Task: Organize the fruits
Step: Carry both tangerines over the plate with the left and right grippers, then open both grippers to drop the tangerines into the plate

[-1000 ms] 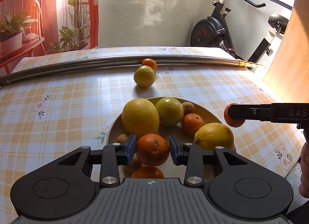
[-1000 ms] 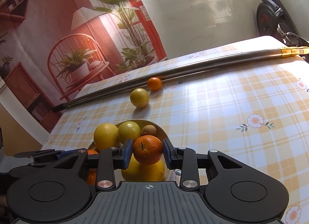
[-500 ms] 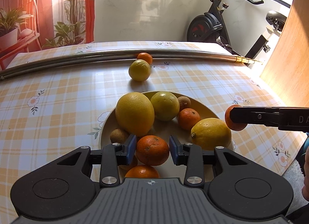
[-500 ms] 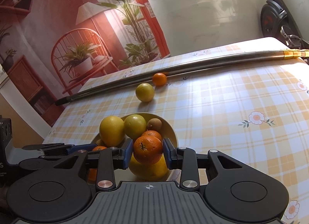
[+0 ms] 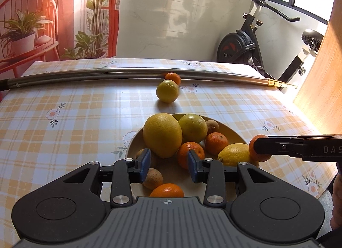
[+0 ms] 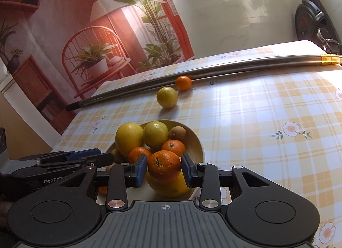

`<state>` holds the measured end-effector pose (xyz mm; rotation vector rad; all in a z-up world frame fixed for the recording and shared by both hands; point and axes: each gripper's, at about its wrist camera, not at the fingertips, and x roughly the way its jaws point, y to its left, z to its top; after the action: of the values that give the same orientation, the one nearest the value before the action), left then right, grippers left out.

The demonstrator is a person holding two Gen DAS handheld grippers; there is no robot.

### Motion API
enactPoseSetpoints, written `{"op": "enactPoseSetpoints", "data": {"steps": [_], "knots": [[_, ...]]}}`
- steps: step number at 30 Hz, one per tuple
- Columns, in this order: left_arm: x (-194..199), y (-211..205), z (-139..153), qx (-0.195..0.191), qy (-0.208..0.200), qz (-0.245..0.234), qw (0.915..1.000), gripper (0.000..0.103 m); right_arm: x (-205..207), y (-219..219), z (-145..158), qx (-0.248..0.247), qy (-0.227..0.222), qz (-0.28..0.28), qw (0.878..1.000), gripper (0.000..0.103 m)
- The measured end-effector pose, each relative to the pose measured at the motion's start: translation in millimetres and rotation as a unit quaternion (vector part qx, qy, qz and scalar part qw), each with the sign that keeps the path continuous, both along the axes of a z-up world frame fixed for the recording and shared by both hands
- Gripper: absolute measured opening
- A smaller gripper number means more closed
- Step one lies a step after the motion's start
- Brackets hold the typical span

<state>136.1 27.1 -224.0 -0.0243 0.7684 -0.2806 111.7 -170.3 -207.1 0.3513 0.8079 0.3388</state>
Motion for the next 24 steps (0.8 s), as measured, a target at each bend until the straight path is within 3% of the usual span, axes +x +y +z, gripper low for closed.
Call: {"op": "enactPoseSetpoints", "data": {"steps": [8, 24], "knots": [[-4.6, 8.0, 4.9, -0.004, -0.014, 0.03, 0.9994, 0.039, -0.4, 2.2, 1.5, -0.002, -0.003, 0.004, 1.0, 0.034], [-7.7, 7.2, 3.6, -0.003, -0.016, 0.026, 0.9995, 0.039, 1.4, -5.6, -8.4, 0.004, 0.015, -0.008, 1.0, 0.034]]}}
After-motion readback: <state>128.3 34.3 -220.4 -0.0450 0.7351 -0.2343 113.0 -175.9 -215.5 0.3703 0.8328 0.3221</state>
